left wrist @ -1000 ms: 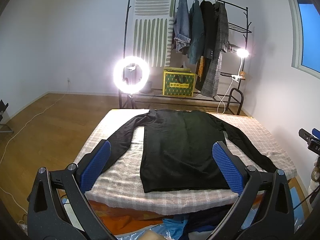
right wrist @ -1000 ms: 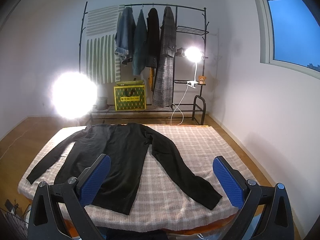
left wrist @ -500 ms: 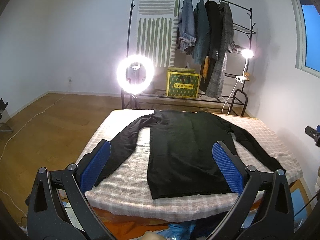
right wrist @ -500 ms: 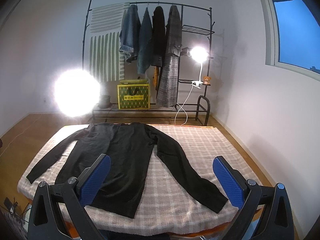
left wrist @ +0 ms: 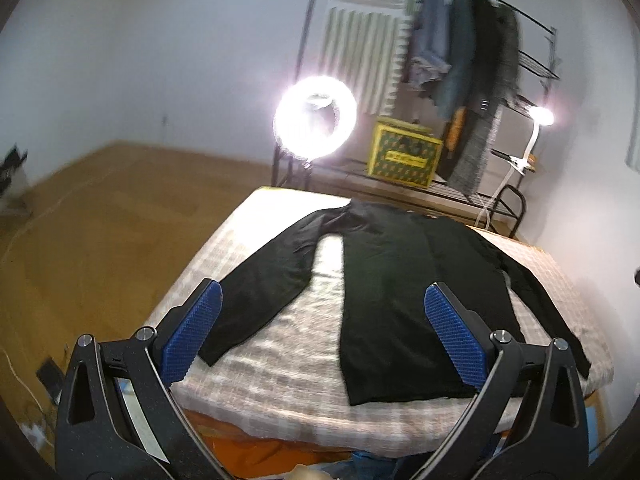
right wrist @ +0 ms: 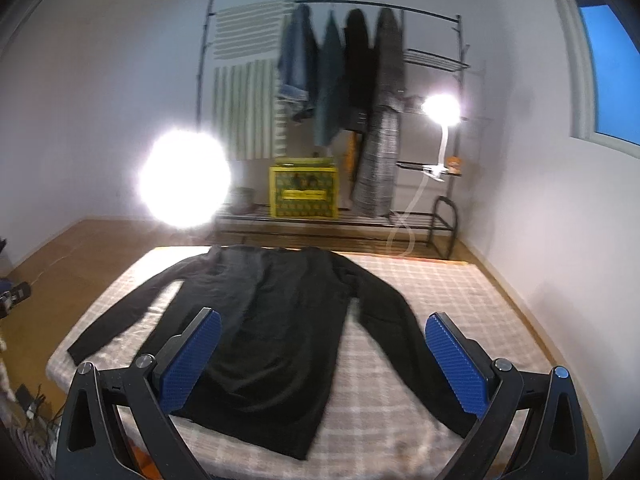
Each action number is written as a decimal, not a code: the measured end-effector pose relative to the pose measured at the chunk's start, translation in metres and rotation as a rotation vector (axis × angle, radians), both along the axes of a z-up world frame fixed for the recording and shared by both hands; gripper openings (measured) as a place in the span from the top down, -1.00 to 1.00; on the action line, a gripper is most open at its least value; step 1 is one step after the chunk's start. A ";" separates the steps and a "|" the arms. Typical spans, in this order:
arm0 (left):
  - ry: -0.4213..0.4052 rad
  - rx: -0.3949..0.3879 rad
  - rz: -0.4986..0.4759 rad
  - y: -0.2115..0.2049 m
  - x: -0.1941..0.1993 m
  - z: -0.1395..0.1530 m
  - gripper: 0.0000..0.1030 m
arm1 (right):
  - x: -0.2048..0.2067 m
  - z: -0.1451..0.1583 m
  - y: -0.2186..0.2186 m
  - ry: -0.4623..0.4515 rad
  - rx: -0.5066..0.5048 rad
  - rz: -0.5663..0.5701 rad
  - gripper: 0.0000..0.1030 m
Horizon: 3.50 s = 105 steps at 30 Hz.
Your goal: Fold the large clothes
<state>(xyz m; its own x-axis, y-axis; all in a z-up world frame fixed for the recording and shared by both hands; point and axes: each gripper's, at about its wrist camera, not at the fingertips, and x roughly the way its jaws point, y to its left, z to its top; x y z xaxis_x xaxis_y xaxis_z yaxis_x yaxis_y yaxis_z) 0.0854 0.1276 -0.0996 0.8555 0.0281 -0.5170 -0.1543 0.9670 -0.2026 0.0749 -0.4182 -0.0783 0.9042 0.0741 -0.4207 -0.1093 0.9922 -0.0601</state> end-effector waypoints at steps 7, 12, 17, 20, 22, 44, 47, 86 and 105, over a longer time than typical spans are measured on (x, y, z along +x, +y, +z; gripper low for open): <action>0.144 -0.121 0.096 0.082 0.035 -0.068 -0.47 | 0.023 -0.020 0.031 0.050 -0.013 0.074 -0.97; 0.222 -0.191 0.168 0.141 0.058 -0.110 -0.36 | 0.047 -0.038 0.046 0.144 0.044 0.144 -0.74; 0.294 -0.362 0.220 0.198 0.079 -0.159 -0.18 | 0.063 -0.056 0.062 0.216 0.072 0.204 -0.55; 0.332 -0.441 0.245 0.219 0.091 -0.185 -0.10 | 0.069 -0.065 0.074 0.242 0.055 0.225 -0.44; 0.357 -0.489 0.241 0.226 0.100 -0.203 -0.10 | 0.072 -0.070 0.080 0.256 0.051 0.235 -0.42; 0.379 -0.509 0.107 0.200 0.134 -0.237 0.91 | 0.082 -0.087 0.122 0.303 -0.016 0.272 -0.41; 0.320 -0.543 0.074 0.195 0.132 -0.223 0.92 | 0.084 -0.089 0.123 0.315 -0.016 0.280 -0.41; 0.221 -0.560 -0.464 0.012 0.106 -0.149 0.93 | 0.419 -0.209 0.314 0.761 0.381 0.518 0.26; 0.233 -0.537 -0.503 0.013 0.117 -0.151 0.93 | 0.478 -0.238 0.383 0.793 0.275 0.477 0.93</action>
<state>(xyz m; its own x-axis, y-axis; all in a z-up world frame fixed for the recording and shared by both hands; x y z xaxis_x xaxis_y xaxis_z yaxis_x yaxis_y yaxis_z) 0.2022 0.1406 -0.2504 0.5661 -0.6412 -0.5181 0.1816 0.7100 -0.6804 0.5532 -0.0350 -0.3160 0.2136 0.5472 -0.8093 -0.4135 0.8012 0.4326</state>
